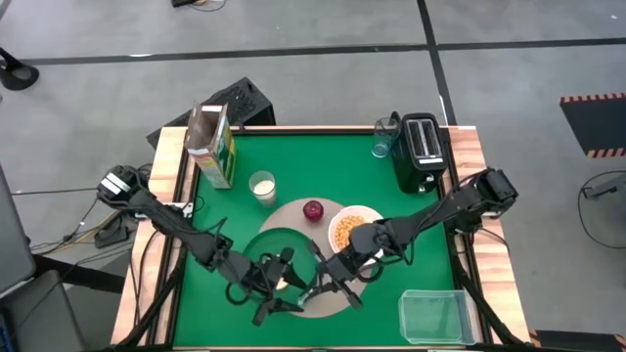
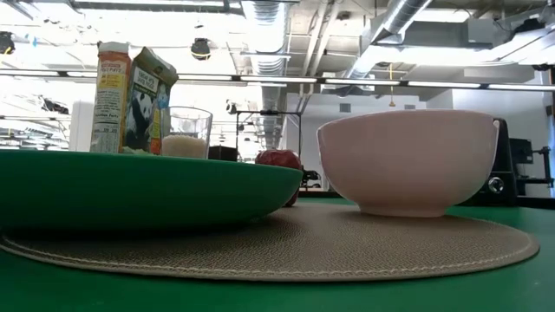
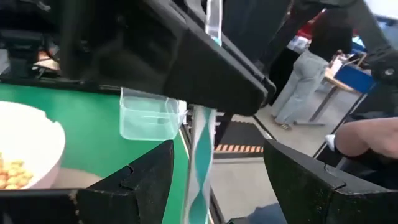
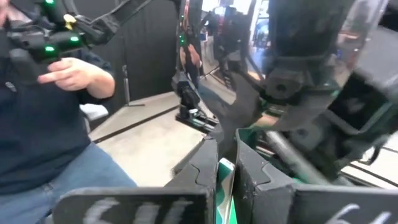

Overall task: Arrange a breakfast setting
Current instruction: Put the white green spoon to the right of the white bowl on the table

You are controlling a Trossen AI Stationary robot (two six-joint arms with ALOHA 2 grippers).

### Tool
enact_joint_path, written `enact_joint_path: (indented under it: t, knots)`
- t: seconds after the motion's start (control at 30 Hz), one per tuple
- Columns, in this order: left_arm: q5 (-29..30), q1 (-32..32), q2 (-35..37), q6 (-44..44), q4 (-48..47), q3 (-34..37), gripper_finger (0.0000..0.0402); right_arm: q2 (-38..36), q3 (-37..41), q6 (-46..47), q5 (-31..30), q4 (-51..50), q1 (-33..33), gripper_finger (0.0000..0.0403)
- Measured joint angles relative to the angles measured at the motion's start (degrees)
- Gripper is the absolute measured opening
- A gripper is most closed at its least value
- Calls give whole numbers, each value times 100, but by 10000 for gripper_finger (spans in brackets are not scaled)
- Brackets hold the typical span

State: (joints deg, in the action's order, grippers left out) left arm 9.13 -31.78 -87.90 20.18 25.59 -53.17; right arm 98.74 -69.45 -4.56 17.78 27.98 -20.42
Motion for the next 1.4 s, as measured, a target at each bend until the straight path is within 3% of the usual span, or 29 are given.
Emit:
enact_joint_path:
  t: [0.2, 0.57, 0.67, 0.8, 1.2, 1.3, 1.4]
  knots:
    - [-14, 9, -10, 2, -75, -4, 201, 0, 0, 18, 42, -99, -7, 35]
    - [26, 18, -11, -199, -165, -4, 36, 0, 0, 9, 38, -108, -11, 36]
    - [108, 15, -11, -210, -165, -4, 12, 0, 0, 16, 21, -98, -7, 37]
    - [126, 23, -11, -185, -171, -4, 29, 0, 0, 16, -12, -103, 0, 38]
    - [196, 27, -11, -151, -252, -4, 131, 0, 0, -6, -166, -92, 37, 40]
    - [243, 27, -11, -151, -270, -4, 128, 0, 0, -4, -166, -94, 37, 40]
    - [268, 27, -11, -182, -270, -4, 96, 0, 0, -4, -166, -94, 37, 40]
